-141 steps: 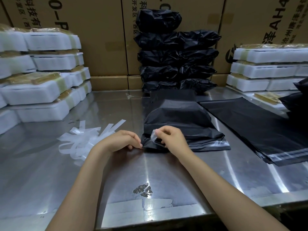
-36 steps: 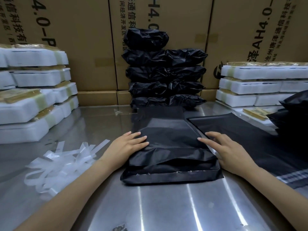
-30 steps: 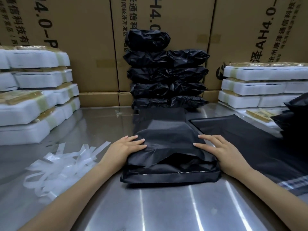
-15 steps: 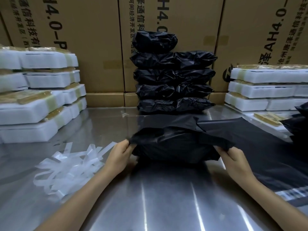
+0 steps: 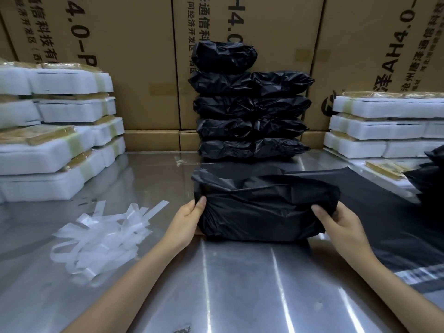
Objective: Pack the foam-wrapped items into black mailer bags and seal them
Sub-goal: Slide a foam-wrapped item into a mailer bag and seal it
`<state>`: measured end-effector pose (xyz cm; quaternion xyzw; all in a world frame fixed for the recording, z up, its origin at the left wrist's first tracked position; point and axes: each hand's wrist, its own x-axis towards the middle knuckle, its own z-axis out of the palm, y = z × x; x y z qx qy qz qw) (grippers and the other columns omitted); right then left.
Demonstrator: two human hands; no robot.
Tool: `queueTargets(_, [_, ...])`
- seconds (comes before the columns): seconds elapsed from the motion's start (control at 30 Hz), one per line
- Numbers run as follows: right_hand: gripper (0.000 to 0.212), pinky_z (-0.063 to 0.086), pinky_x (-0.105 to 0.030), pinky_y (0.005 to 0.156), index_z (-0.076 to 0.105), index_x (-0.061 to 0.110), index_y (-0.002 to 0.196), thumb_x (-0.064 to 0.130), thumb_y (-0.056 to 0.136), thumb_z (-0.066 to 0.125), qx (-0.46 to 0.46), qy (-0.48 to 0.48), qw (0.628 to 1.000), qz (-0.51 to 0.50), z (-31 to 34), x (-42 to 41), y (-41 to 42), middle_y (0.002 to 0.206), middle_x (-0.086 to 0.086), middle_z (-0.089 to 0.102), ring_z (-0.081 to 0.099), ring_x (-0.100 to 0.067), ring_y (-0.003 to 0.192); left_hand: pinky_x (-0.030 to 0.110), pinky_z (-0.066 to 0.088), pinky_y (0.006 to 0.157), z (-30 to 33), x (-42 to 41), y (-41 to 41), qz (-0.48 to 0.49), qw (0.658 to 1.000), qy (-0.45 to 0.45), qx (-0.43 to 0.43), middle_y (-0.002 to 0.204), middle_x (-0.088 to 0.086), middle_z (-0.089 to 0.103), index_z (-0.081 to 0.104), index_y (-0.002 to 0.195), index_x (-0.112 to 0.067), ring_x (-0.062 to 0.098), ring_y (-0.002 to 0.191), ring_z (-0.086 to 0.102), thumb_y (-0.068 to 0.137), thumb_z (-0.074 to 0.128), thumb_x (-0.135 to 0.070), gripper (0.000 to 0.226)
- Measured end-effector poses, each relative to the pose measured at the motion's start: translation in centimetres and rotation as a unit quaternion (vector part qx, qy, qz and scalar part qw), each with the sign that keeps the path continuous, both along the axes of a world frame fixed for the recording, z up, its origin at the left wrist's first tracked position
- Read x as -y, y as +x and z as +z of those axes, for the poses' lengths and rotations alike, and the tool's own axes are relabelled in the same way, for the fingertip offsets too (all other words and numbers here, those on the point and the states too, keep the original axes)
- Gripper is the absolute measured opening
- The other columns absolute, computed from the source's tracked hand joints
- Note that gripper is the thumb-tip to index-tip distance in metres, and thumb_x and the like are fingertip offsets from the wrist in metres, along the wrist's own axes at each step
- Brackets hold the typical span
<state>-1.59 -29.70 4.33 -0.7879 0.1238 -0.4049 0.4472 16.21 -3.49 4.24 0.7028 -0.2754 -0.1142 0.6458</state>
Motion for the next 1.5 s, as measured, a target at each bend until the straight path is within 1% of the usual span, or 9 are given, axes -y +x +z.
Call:
queueTargets(0.2, [0.032, 0.05, -0.014, 0.077, 0.059, 0.044, 0.099, 0.027, 0.075, 0.073, 0.1, -0.049, 0.993, 0.028, 2.1, -2.1, -1.9, 0.095, 0.013, 0.066, 0.063, -0.002, 0.09, 0.048, 0.048, 0.096, 0.6, -0.8, -0.6, 0.001, 1.0, 0.002, 0.011, 0.098, -0.005, 0.073, 0.07, 0.09, -0.027, 0.017, 0.098, 0.067, 0.08, 0.044, -0.061, 0.044])
queueTargets(0.3, [0.02, 0.05, -0.018, 0.085, 0.06, 0.039, 0.097, 0.034, 0.079, 0.067, 0.165, -0.068, 0.984, 0.012, 3.1, -3.1, -1.7, 0.096, 0.011, 0.067, 0.064, -0.008, 0.094, 0.035, 0.051, 0.09, 1.3, -1.1, -1.2, 0.01, 0.998, -0.005, 0.066, 0.097, -0.017, 0.071, 0.065, 0.097, -0.033, 0.009, 0.099, 0.066, 0.081, 0.049, -0.057, 0.034])
queueTargets(0.4, [0.003, 0.048, -0.013, 0.076, 0.061, 0.035, 0.086, 0.033, 0.085, 0.061, 0.187, -0.078, 0.979, -0.009, 3.9, -3.8, -1.3, 0.085, 0.018, 0.065, 0.062, -0.002, 0.082, 0.024, 0.051, 0.083, 2.2, -1.6, -2.3, -0.02, 0.994, -0.054, 0.092, 0.105, -0.017, 0.069, 0.061, 0.105, -0.036, 0.005, 0.102, 0.064, 0.077, 0.072, -0.048, 0.032])
queueTargets(0.5, [0.012, 0.045, -0.009, 0.069, 0.06, 0.041, 0.081, 0.031, 0.088, 0.058, 0.192, -0.066, 0.979, -0.033, 4.1, -4.0, -1.0, 0.079, 0.019, 0.063, 0.059, 0.002, 0.074, 0.015, 0.049, 0.078, 3.7, -2.0, -3.7, -0.03, 0.984, -0.109, 0.138, 0.103, -0.011, 0.069, 0.061, 0.105, -0.029, 0.005, 0.099, 0.064, 0.07, 0.068, -0.049, 0.041])
queueTargets(0.7, [0.021, 0.043, -0.006, 0.069, 0.059, 0.034, 0.083, 0.016, 0.093, 0.059, 0.214, -0.037, 0.975, -0.057, 4.8, -4.3, -0.6, 0.077, 0.023, 0.062, 0.056, 0.006, 0.074, 0.023, 0.05, 0.063, 5.8, -1.7, -5.1, 0.048, 0.972, -0.152, 0.171, 0.073, 0.005, 0.065, 0.065, 0.08, -0.01, 0.014, 0.071, 0.063, 0.08, 0.072, -0.024, 0.016])
queueTargets(0.97, [0.019, 0.042, -0.005, 0.067, 0.058, 0.032, 0.082, 0.018, 0.095, 0.057, 0.228, 0.0, 0.972, -0.065, 5.0, -4.3, -0.5, 0.075, 0.025, 0.061, 0.055, 0.008, 0.072, 0.016, 0.048, 0.064, 6.0, -1.5, -4.7, 0.111, 0.956, -0.201, 0.184, 0.069, -0.009, 0.062, 0.063, 0.077, -0.017, 0.005, 0.068, 0.058, 0.086, 0.065, -0.012, 0.011])
queueTargets(1.27, [0.017, 0.042, -0.006, 0.063, 0.061, 0.035, 0.079, 0.026, 0.094, 0.06, 0.17, 0.024, 0.982, -0.079, 6.6, -3.5, 2.3, 0.073, 0.025, 0.063, 0.057, 0.01, 0.072, 0.017, 0.042, 0.063, 7.2, 0.8, -1.9, 0.19, 0.951, -0.182, 0.161, 0.07, -0.005, 0.056, 0.059, 0.079, -0.011, 0.004, 0.067, 0.051, 0.091, 0.061, -0.024, 0.018])
queueTargets(1.37, [0.014, 0.043, -0.016, 0.063, 0.062, 0.034, 0.079, 0.032, 0.092, 0.061, 0.1, 0.047, 0.99, -0.092, 6.7, -2.1, 4.2, 0.077, 0.017, 0.064, 0.058, 0.008, 0.071, 0.027, 0.036, 0.065, 7.1, 2.3, 0.1, 0.216, 0.956, -0.139, 0.14, 0.071, 0.005, 0.051, 0.055, 0.083, 0.002, 0.014, 0.068, 0.046, 0.093, 0.058, -0.028, 0.032])
queueTargets(1.5, [0.015, 0.045, -0.029, 0.066, 0.065, 0.023, 0.082, 0.033, 0.092, 0.061, 0.003, 0.076, 0.992, -0.1, 5.9, -0.1, 6.6, 0.083, 0.009, 0.066, 0.06, -0.01, 0.081, 0.021, 0.036, 0.059, 6.5, 4.0, 2.4, 0.27, 0.953, -0.058, 0.121, 0.07, -0.008, 0.057, 0.06, 0.081, -0.014, 0.008, 0.069, 0.052, 0.092, 0.058, -0.032, 0.022])
